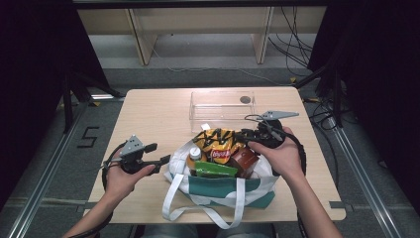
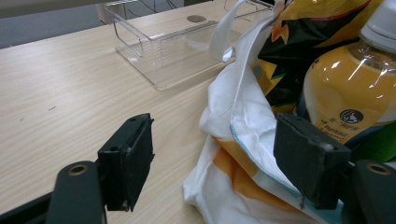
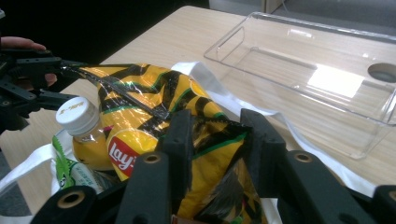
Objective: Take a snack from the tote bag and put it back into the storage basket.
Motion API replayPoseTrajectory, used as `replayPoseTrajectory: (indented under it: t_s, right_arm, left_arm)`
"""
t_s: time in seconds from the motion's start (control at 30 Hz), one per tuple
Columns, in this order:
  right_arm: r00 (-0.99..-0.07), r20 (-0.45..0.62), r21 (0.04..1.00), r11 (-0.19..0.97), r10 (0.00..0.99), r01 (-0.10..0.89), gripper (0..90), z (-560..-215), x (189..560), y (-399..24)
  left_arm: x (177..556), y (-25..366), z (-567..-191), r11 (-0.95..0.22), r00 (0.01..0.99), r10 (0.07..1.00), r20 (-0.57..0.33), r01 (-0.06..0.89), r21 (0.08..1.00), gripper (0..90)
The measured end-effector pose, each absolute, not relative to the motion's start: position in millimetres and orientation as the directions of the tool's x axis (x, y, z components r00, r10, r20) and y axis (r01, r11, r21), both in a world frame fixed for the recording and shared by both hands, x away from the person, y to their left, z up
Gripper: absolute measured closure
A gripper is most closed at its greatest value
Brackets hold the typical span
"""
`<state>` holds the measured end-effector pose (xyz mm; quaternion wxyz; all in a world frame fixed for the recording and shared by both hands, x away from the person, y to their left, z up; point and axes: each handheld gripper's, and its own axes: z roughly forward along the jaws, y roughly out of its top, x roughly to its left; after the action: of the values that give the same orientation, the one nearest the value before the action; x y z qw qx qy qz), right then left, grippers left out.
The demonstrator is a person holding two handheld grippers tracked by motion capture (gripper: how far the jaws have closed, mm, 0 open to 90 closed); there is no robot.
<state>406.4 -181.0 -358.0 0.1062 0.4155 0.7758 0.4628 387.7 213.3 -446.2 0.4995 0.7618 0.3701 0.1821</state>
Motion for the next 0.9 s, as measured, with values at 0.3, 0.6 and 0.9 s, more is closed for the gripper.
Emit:
replayPoseTrajectory:
  t_s: [0.3, 0.6, 0.9]
  right_arm:
    - [-0.608, 0.235, 0.786, 0.22, 0.759, 0.578, 77.4, -360.2, 407.8, -181.0]
    - [-0.636, 0.2, 0.795, 0.256, 0.745, 0.55, 88.1, -363.3, 408.4, -178.2]
    - [-0.661, 0.149, 0.8, 0.304, 0.735, 0.518, 85.3, -362.6, 406.1, -176.8]
  left_arm:
    - [387.4, 211.3, -446.8, -0.212, 0.661, 0.743, -0.101, 0.377, 0.902, 28.2]
    - [388.0, 212.0, -447.1, -0.222, 0.667, 0.739, -0.092, 0.37, 0.902, 28.2]
    - [388.1, 211.1, -448.5, -0.225, 0.668, 0.738, -0.091, 0.371, 0.901, 28.3]
